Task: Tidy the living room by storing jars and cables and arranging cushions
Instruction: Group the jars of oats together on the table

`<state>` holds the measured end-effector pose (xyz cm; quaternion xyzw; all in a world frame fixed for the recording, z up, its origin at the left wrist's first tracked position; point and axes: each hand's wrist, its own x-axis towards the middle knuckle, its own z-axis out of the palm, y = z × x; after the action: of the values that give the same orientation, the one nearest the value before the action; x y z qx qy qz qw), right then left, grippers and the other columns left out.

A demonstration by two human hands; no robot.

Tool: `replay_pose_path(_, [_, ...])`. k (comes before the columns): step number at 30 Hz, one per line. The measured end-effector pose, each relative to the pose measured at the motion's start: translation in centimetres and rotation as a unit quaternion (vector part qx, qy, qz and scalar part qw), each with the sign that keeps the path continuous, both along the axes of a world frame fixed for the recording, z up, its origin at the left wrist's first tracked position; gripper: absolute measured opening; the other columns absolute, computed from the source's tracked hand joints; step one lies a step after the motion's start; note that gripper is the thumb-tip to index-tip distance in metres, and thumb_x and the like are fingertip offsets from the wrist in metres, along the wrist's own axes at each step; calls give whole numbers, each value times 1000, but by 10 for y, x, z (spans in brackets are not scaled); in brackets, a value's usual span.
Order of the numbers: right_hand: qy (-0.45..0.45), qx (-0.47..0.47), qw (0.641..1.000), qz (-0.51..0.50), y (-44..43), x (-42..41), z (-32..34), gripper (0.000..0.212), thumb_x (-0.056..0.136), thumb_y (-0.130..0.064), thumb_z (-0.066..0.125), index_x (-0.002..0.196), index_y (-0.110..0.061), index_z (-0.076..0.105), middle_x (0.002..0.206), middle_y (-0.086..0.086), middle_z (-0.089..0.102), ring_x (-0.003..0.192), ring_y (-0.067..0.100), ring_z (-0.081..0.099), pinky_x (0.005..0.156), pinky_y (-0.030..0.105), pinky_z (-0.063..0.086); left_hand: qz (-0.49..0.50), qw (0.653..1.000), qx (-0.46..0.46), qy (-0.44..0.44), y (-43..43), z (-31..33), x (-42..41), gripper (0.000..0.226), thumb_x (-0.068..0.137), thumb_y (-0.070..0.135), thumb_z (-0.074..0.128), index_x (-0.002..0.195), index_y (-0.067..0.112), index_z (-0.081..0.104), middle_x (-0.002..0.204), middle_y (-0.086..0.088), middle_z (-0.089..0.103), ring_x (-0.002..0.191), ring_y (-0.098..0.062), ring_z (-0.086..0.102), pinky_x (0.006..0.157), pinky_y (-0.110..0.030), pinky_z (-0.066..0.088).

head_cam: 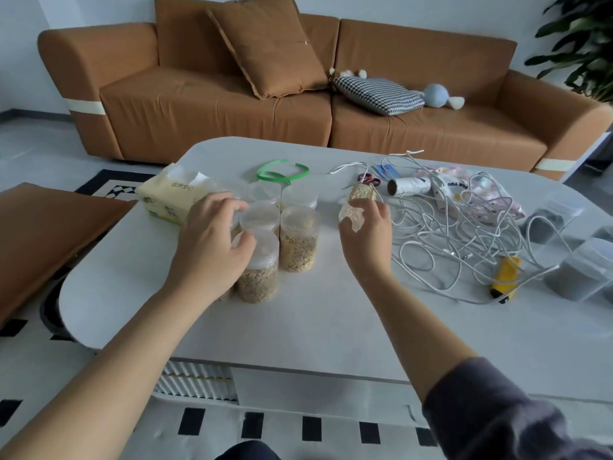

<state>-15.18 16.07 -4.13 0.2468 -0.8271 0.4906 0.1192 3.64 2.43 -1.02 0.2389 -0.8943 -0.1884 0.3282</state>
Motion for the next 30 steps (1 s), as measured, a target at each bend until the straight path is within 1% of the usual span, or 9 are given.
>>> replay_pose_path(4, [-34,198,980,-16,-15,-38,0,54,80,-11,56,131,-28,49,142,6,34,116,33,49,82,36,45,5,994,-65,-88,4,6,-33,37,91,31,53,125,17,57,136,-3,47,132,-22,39,109,-46,28])
replay_pose_path(7, [-36,351,936,7,-27,-50,1,62,81,-9,53,136,-35,40,150,6,20,107,37,56,74,38,50,23,984,-95,-151,-2,1,-48,44,94,37,48,136,21,48,147,-4,39,140,-23,30,113,-54,21])
replay_pose_path(9, [-25,398,917,16,-33,-55,0,61,82,-8,54,134,-35,39,153,7,13,101,38,59,70,37,49,35,981,-80,-174,-6,-3,-54,50,96,40,44,142,23,40,150,-5,36,141,-24,28,113,-55,21])
replay_pose_path(15, [28,358,933,-16,-28,-57,1,59,79,-6,65,125,-36,43,133,7,30,96,37,58,67,35,42,36,979,-59,-191,-6,-7,-55,50,97,40,37,144,23,37,147,-1,42,137,-23,34,113,-54,21])
replay_pose_path(18, [72,331,940,-24,-12,-48,20,56,78,-9,63,123,-36,43,125,8,35,72,32,54,62,35,39,34,978,-63,-198,-6,-6,-54,47,97,39,36,141,23,42,145,-2,42,135,-23,36,112,-52,21])
replay_pose_path(20, [76,331,941,-14,2,-34,36,54,77,-16,62,123,-35,43,123,7,38,67,30,49,63,34,37,32,978,-61,-197,-6,-5,-54,44,97,37,37,138,22,45,143,-2,44,132,-24,39,112,-52,21])
replay_pose_path(22, [63,340,938,2,19,-17,50,53,77,-26,63,125,-36,42,123,6,40,72,31,51,66,33,37,29,979,-57,-194,-5,-4,-54,42,97,36,38,135,21,47,140,-2,46,130,-25,41,111,-51,22])
replay_pose_path(26, [28,370,926,68,51,17,70,59,75,-42,67,128,-37,42,118,4,50,97,33,60,77,37,46,21,981,-50,-188,-5,-2,-53,42,98,34,41,137,23,48,141,-2,47,130,-26,41,110,-49,24])
replay_pose_path(30, [-4,367,917,159,49,54,58,69,71,-45,73,132,-29,43,120,3,56,109,26,57,89,36,47,16,984,-45,-173,-4,2,-48,43,98,35,40,139,23,47,143,-3,46,131,-25,41,110,-49,26])
